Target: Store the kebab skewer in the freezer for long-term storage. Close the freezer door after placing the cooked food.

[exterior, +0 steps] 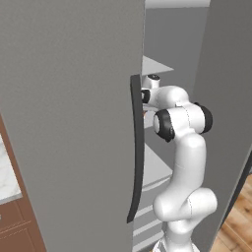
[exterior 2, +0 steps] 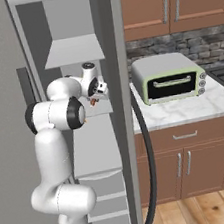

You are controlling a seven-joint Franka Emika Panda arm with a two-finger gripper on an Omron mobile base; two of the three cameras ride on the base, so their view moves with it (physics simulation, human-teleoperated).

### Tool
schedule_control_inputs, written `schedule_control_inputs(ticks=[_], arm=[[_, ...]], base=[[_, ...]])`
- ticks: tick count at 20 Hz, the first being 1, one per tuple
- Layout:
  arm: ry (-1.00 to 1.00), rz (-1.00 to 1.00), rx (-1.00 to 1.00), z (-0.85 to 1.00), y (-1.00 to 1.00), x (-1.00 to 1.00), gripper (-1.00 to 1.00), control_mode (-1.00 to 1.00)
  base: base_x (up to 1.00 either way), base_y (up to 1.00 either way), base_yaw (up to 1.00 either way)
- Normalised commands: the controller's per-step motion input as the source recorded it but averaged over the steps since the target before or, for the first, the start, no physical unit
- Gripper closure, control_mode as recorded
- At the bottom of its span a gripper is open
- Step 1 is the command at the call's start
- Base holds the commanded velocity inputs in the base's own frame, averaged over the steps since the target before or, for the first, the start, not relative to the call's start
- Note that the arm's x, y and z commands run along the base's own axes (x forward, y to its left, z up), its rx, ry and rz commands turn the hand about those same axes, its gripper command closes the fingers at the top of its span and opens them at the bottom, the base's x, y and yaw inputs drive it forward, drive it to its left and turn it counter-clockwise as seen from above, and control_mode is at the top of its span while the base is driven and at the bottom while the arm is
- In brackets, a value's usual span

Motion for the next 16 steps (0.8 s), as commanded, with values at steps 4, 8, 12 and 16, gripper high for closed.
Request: schedule_control_inputs(ticks=[4, 8, 12, 16], arm=[[0.00, 0.00, 0.00, -0.09, 0.00, 0.00, -1.00, -1.00], [-0.01, 0.00, 0.00, -0.01, 0.00, 0.00, -1.00, -1.00], [0.00, 0.00, 0.00, 0.00, 0.00, -0.06, -1.00, -1.00], [-0.01, 0.00, 0.00, 0.00, -0.02, -0.08, -1.00, -1.00]], base=[[0.00, 0.00, 0.00], [0.00, 0.00, 0.00], [0.00, 0.00, 0.00], [0.00, 0.00, 0.00]])
